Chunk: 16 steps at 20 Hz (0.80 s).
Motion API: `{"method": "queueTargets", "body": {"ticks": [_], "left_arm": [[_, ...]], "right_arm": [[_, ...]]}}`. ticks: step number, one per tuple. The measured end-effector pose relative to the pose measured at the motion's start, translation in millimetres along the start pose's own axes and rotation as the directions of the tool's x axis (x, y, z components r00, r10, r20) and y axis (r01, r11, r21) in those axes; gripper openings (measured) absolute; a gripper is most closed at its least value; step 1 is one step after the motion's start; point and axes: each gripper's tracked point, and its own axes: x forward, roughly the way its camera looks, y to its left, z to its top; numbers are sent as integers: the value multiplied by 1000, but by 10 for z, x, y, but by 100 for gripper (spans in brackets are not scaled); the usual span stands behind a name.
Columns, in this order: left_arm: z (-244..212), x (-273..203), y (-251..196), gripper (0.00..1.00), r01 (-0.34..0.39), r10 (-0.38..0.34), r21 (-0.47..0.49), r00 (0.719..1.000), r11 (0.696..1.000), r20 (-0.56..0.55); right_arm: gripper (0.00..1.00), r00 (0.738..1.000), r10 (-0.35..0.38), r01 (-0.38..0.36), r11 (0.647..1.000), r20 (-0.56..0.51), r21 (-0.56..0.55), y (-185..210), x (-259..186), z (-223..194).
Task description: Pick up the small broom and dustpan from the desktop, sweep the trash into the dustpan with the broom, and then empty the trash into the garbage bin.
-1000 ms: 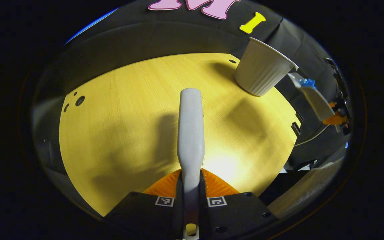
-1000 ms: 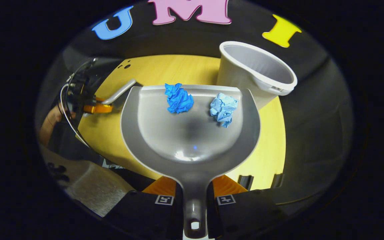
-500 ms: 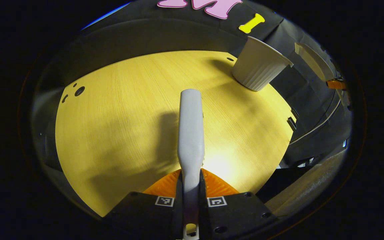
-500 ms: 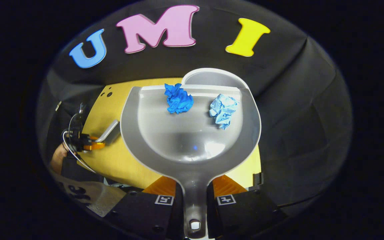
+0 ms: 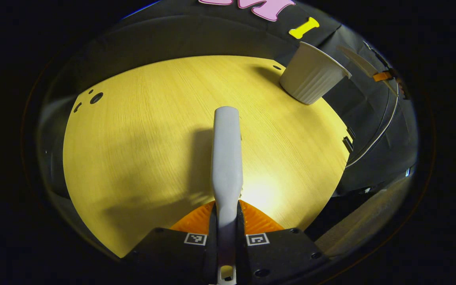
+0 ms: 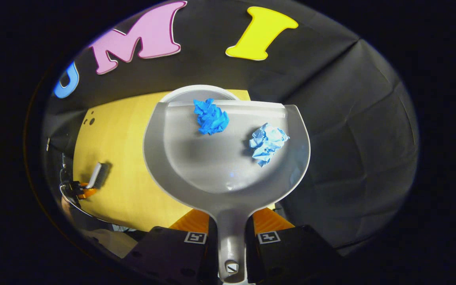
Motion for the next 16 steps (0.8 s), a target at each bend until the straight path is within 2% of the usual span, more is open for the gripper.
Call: {"method": "queueTargets", "body": {"ticks": [6, 9, 13, 16], "left_arm": [[-118, 40, 83, 22, -23, 22, -44, 1000, 999, -7], [-150, 55, 97, 22, -16, 16, -54, 1000, 998, -11], [-154, 71, 83, 22, -15, 14, -40, 1000, 999, -15], [-161, 81, 92, 22, -13, 12, -31, 1000, 999, -19]], "right_arm": [[32, 992, -116, 105, 979, -52, -175, -128, 98, 75], [32, 983, -176, 158, 951, -47, -265, -235, 106, 128], [31, 977, -210, 183, 924, -45, -336, -264, 112, 110], [32, 964, -261, 215, 884, -56, -415, -324, 139, 103]]}}
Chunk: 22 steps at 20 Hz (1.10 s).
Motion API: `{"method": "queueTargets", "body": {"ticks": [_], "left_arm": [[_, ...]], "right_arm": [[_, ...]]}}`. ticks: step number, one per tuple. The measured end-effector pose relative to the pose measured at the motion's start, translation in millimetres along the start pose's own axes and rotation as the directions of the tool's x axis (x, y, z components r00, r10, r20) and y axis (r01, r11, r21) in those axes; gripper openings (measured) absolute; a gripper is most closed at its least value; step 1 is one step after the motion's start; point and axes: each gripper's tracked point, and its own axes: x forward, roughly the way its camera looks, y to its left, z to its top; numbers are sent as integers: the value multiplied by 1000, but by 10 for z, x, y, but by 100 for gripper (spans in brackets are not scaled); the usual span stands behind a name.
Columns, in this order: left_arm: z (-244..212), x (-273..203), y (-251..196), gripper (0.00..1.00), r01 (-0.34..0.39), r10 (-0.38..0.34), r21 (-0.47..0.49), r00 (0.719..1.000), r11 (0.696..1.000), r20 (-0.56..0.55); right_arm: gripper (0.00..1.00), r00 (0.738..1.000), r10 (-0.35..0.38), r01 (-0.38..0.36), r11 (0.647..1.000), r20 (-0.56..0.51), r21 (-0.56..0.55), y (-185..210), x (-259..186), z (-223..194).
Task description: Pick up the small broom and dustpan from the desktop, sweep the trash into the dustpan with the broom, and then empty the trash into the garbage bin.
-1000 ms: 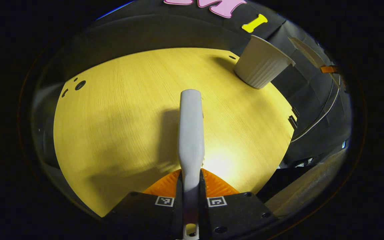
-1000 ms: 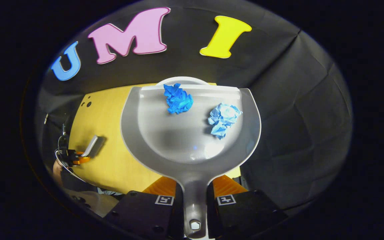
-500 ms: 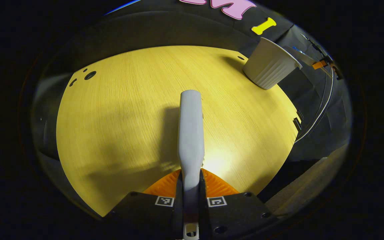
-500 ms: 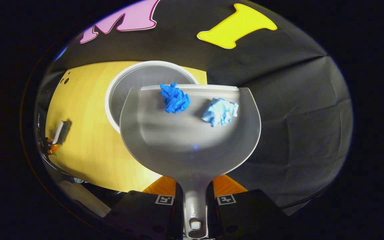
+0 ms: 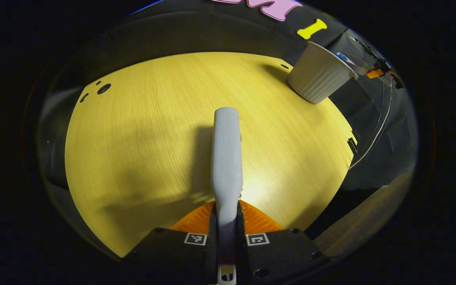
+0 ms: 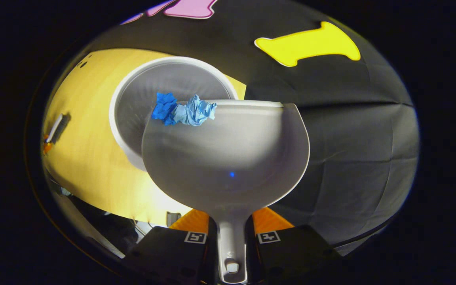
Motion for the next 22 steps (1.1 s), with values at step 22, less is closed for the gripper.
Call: {"method": "queueTargets", "body": {"ticks": [22], "left_arm": [[-201, -9, -16, 22, -23, 23, -41, 1000, 999, 7]], "right_arm": [[31, 998, -8, 12, 998, 57, -69, -28, -158, 354]]}}
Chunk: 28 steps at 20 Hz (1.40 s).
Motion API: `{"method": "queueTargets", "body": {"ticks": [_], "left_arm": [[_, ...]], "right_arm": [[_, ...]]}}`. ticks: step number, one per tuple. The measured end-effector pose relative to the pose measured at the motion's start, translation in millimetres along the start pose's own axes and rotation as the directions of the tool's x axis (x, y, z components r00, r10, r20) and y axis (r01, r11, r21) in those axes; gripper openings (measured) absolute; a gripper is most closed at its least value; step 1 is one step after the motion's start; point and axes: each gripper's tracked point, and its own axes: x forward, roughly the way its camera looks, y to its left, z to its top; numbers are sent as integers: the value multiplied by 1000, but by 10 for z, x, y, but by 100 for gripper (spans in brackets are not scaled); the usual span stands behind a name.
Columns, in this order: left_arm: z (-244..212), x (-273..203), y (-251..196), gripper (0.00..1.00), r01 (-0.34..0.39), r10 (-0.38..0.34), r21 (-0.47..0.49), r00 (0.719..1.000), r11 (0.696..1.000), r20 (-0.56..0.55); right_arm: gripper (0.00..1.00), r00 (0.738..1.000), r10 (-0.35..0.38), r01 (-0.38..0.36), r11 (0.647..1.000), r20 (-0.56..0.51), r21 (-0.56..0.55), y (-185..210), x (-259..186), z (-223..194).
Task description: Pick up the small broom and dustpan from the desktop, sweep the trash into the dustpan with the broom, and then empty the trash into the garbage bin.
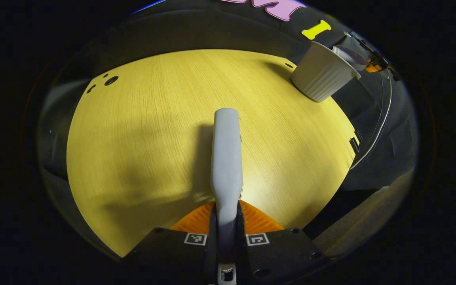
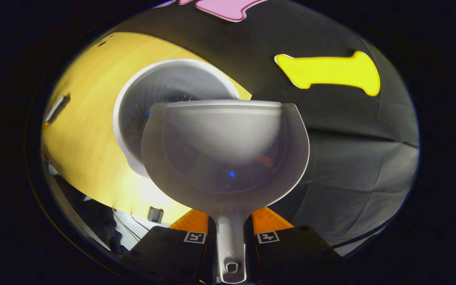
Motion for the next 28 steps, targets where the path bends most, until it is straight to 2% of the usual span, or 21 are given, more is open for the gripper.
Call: {"method": "queueTargets", "body": {"ticks": [3, 5, 7, 10, 15, 20, 23, 28], "left_arm": [[10, -45, 12, 22, -15, 15, 0, 1000, 1000, 1], [17, -60, 7, 22, -23, 23, 4, 1000, 1000, 1], [29, -72, -12, 22, -30, 30, 7, 1000, 1000, -4], [60, -86, -48, 22, -39, 39, 9, 999, 999, -5], [148, -150, -89, 22, -60, 60, 3, 998, 998, 2], [174, -236, -6, 22, -93, 93, -6, 996, 996, 11], [156, -255, 8, 22, -101, 101, -22, 995, 995, 15], [124, -254, 18, 22, -120, 121, -66, 992, 991, 18]], "right_arm": [[31, 997, 11, -20, 994, 75, 111, -49, -58, -5], [31, 989, 41, -68, 980, 145, 189, -5, -187, 31], [32, 972, 74, -131, 959, 224, 250, 57, -293, 118], [31, 941, 115, -210, 937, 319, 280, 198, -567, 145], [31, 885, 193, -311, 922, 423, 231, 604, -953, 243], [31, 843, 298, -385, 916, 447, 116, 1324, -1140, 275], [31, 827, 359, -422, 905, 434, 55, 1800, -1098, 258], [31, 793, 475, -501, 865, 382, -36, 2677, -764, 212]]}}
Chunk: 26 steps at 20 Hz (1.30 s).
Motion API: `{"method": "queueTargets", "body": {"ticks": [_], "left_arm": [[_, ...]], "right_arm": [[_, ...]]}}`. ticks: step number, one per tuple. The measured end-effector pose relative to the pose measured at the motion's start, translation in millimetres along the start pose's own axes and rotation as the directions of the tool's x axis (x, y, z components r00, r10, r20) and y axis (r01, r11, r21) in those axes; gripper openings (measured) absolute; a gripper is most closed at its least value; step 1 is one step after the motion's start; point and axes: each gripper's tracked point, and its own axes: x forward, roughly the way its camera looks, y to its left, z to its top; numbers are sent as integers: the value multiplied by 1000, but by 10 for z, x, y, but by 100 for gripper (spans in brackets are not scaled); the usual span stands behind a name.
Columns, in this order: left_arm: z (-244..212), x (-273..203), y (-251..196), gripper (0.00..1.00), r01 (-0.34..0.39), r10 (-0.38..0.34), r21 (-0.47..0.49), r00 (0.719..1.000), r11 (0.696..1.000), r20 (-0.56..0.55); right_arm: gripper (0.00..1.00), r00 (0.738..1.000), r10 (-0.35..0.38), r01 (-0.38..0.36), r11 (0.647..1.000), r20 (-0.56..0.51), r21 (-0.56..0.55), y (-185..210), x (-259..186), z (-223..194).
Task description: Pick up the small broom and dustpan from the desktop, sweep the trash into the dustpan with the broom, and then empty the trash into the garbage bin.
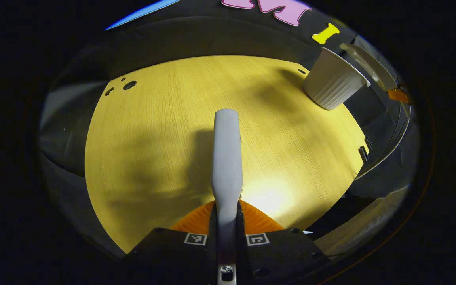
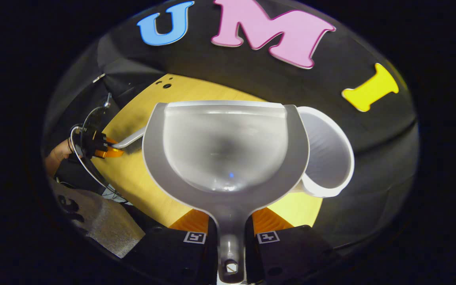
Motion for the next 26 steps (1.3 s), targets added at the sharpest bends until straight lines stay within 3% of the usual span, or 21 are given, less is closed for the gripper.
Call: {"method": "queueTargets", "body": {"ticks": [7, 11, 15, 16, 17, 26], "left_arm": [[-5, 166, -91, 22, -61, 60, -39, 998, 997, -11], [7, 264, -186, 22, -90, 89, -64, 996, 994, -14], [-6, 339, -204, 22, -136, 135, -62, 991, 989, -24], [-10, 351, -201, 25, -147, 146, -59, 989, 987, -28], [-5, 355, -207, 22, -156, 154, -57, 988, 986, -31], [72, 425, -237, 22, -195, 195, -43, 981, 980, -21]], "right_arm": [[28, 995, 41, -44, 998, -96, -33, 386, 821, -399], [31, 989, 60, -61, 998, -137, -9, 507, 1306, -555], [31, 985, 42, -46, 999, -167, -18, 549, 1695, -684], [32, 984, 39, -44, 999, -176, -22, 560, 1771, -733], [31, 983, 40, -45, 999, -181, -23, 577, 1844, -766], [32, 980, 40, -46, 999, -197, -28, 596, 2081, -885]]}}
